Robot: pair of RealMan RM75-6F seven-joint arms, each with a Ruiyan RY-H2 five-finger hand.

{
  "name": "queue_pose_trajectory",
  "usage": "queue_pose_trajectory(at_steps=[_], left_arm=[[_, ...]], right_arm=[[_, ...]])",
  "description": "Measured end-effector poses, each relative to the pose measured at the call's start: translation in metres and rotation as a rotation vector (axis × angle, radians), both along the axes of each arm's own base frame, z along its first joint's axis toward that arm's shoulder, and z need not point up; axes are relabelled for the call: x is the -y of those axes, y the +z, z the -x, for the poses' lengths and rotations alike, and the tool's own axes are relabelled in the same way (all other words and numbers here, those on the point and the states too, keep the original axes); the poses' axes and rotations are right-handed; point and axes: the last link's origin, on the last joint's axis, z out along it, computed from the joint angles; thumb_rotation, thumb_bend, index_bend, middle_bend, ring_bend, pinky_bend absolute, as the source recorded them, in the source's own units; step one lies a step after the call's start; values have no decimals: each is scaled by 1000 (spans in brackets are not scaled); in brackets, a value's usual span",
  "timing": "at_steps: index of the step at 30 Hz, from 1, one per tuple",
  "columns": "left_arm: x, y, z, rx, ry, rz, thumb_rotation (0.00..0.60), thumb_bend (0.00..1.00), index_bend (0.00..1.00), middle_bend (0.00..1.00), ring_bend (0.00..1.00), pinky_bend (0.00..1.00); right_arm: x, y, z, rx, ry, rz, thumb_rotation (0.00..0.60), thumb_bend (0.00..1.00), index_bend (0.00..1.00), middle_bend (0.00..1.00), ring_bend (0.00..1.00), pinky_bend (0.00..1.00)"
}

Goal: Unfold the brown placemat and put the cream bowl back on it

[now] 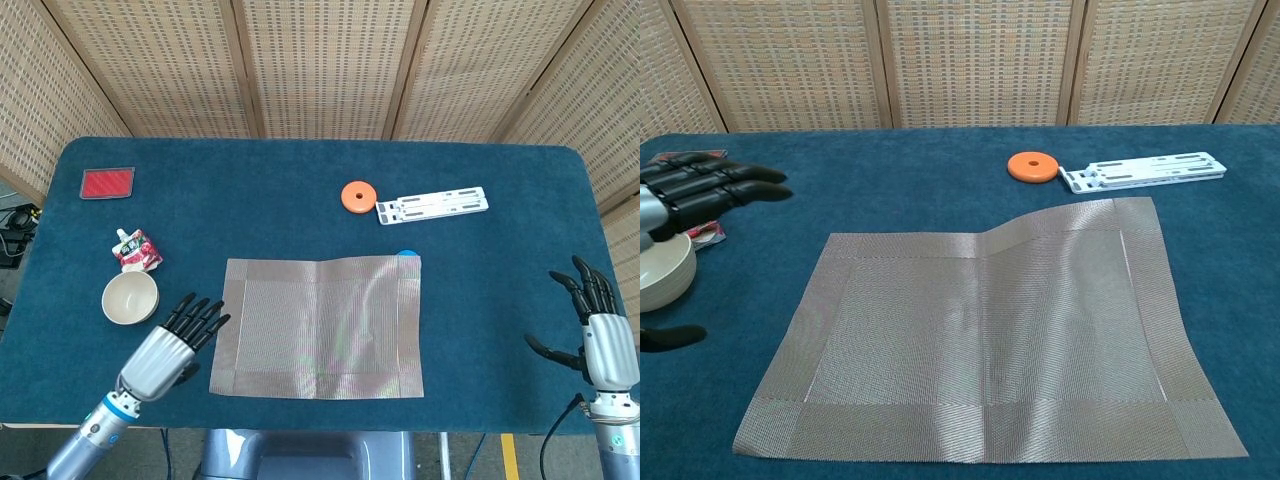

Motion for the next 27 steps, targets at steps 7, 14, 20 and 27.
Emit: queue_pose_trajectory(at_steps=[7,14,20,27], left_arm=[[4,45,34,27,140,-69,600,194,157,0,0,0],[5,70,85,-6,276,-138,600,194,288,0,0,0],[-1,79,132,-47,383,-184,600,198,364,0,0,0],[-8,69,156,-52,450,-188,600,205,407,0,0,0]], right_arm=[[-3,-2,-3,-5,6,-14,600,223,200,0,0,0],[-3,-6,-4,-16,9,-26,600,223,200,0,0,0],[-5,-9,-5,-26,15,-31,600,223,200,0,0,0],[-5,-9,-5,-25,16,-31,600,223,200,0,0,0]])
